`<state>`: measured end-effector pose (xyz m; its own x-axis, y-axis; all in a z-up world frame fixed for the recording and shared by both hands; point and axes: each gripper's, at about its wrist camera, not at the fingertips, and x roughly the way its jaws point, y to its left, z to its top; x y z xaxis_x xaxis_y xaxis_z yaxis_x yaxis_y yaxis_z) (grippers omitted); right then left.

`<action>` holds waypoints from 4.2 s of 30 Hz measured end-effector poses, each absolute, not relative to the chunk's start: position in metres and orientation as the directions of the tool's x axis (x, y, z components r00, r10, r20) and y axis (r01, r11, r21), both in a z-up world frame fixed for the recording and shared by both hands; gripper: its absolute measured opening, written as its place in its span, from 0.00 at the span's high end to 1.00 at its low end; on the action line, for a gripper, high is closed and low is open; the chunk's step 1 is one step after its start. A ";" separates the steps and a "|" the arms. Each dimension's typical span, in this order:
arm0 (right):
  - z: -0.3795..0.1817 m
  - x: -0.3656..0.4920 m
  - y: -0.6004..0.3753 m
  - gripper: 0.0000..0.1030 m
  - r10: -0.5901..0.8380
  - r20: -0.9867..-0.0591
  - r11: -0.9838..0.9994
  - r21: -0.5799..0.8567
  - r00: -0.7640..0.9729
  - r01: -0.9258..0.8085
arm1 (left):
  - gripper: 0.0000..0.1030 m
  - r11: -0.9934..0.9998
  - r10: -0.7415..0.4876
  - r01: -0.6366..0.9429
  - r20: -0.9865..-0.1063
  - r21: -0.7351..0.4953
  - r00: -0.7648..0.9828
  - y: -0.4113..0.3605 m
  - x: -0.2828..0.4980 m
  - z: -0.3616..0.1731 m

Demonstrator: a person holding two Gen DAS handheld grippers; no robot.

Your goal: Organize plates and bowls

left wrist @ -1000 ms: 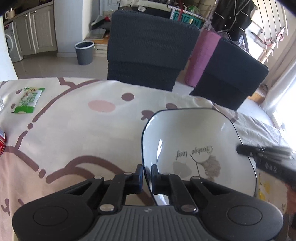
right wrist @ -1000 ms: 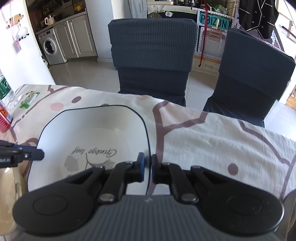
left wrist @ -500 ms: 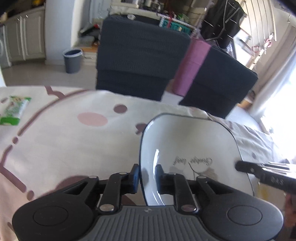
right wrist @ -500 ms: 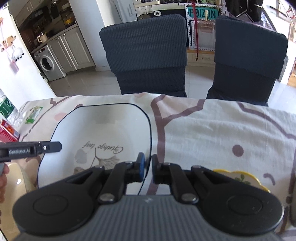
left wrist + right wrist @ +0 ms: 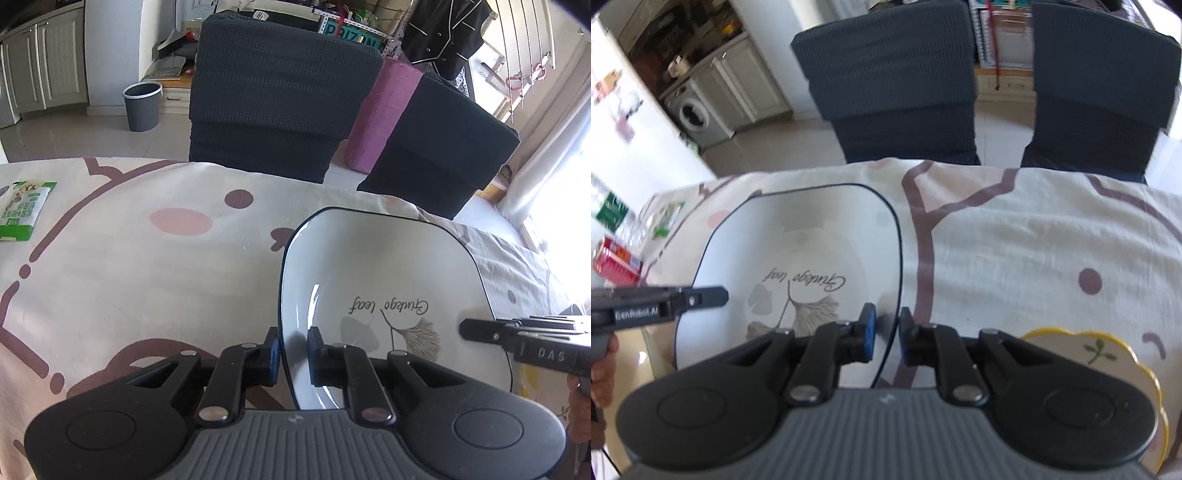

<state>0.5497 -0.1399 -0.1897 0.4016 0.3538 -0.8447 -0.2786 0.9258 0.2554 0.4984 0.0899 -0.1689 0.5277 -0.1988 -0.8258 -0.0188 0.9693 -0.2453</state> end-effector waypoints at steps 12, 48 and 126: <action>-0.191 0.552 -0.135 0.84 0.321 -0.838 0.943 0.237 0.442 -0.235 | 0.85 0.966 -0.215 -0.004 -0.813 -0.258 0.542 0.094 0.497 -0.171; -0.114 0.479 -0.162 0.85 0.341 -0.748 0.940 0.270 0.570 -0.208 | 0.90 0.945 -0.251 0.009 -0.707 -0.328 0.661 0.080 0.426 -0.071; -0.184 0.263 -0.136 0.81 0.244 -0.943 0.969 0.227 0.225 -0.099 | 0.88 0.967 -0.204 -0.073 -0.912 -0.245 0.355 0.075 0.218 -0.144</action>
